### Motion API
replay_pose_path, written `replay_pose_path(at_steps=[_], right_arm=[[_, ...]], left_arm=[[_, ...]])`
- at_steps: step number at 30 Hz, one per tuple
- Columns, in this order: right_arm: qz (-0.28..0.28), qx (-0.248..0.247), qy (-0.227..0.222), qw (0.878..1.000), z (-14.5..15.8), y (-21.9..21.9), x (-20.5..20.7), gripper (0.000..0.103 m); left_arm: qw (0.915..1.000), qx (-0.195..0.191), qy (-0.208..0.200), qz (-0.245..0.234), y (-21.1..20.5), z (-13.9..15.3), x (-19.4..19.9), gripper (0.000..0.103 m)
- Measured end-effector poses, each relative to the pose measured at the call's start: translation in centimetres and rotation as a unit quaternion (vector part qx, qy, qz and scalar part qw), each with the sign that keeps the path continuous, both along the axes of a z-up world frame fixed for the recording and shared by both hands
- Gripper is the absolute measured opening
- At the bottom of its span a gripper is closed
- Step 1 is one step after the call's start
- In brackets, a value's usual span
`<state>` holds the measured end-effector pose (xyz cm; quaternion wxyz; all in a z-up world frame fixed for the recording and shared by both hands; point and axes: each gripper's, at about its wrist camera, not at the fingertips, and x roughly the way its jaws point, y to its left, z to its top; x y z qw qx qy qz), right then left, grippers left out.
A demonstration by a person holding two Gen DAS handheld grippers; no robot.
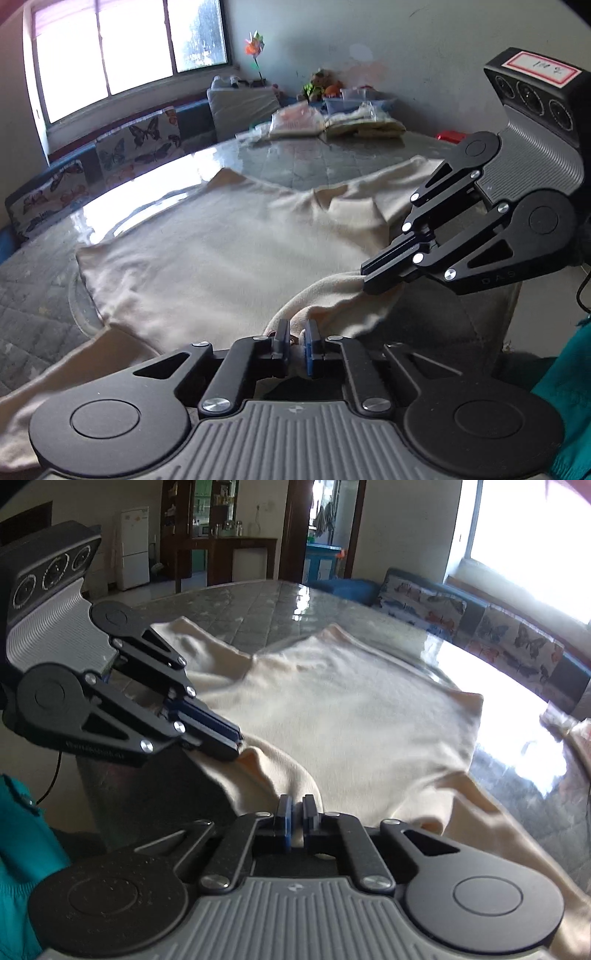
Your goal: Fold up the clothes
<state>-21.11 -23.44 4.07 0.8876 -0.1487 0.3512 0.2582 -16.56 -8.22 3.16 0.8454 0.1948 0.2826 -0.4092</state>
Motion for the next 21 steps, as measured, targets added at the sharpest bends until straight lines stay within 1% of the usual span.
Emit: replay_pose_path(at_steps=[1,3,5,7,9,12,14,16,18,19,21], right_arm=[[-0.001,0.002,0.005,1.0,-0.6,0.0,0.0,0.005],[0.002,0.007,0.004,1.0,-0.7,-0.1,-0.2,0.009],[0.003,0.032,0.01,0.999,0.0,-0.8,-0.5,0.019],[-0.008,0.056,0.015,0.998,0.8,-2.0,-0.8,0.02],[-0.032,0.068,0.01,0.997,1.5,-3.6,-1.2,0.02],[-0.107,0.064,-0.009,0.992,2.1,-6.9,-1.3,0.021],[-0.172,0.056,-0.021,0.983,2.1,-9.7,-1.2,0.025],[-0.222,0.045,-0.034,0.973,2.0,-12.0,-1.2,0.029],[-0.288,0.03,-0.045,0.956,1.7,-15.2,-1.0,0.035],[-0.317,0.025,-0.048,0.947,1.4,-16.6,-0.9,0.035],[-0.373,0.029,-0.038,0.927,0.6,-19.7,-0.6,0.035]], left_arm=[[1.0,-0.003,0.001,-0.004,0.1,0.2,0.0,0.01],[0.9999,-0.009,0.002,-0.012,0.3,0.5,-0.1,0.013],[0.9997,-0.014,0.004,-0.02,0.6,0.9,-0.1,0.015],[0.9994,-0.02,0.005,-0.027,0.8,1.2,-0.2,0.019],[0.999,-0.039,-0.003,-0.02,0.6,2.3,0.4,0.02],[0.9979,-0.064,0.004,-0.005,-0.7,2.8,1.7,0.02],[0.9976,-0.067,0.014,-0.004,-2.3,2.0,2.3,0.02],[0.9973,-0.07,0.025,-0.003,-3.9,1.3,2.8,0.019],[0.9967,-0.073,0.035,-0.001,-5.5,0.5,3.4,0.019],[0.9968,-0.07,0.039,-0.001,-6.1,0.1,3.4,0.019],[0.9968,-0.064,0.048,-0.001,-7.2,-0.7,3.6,0.019]])
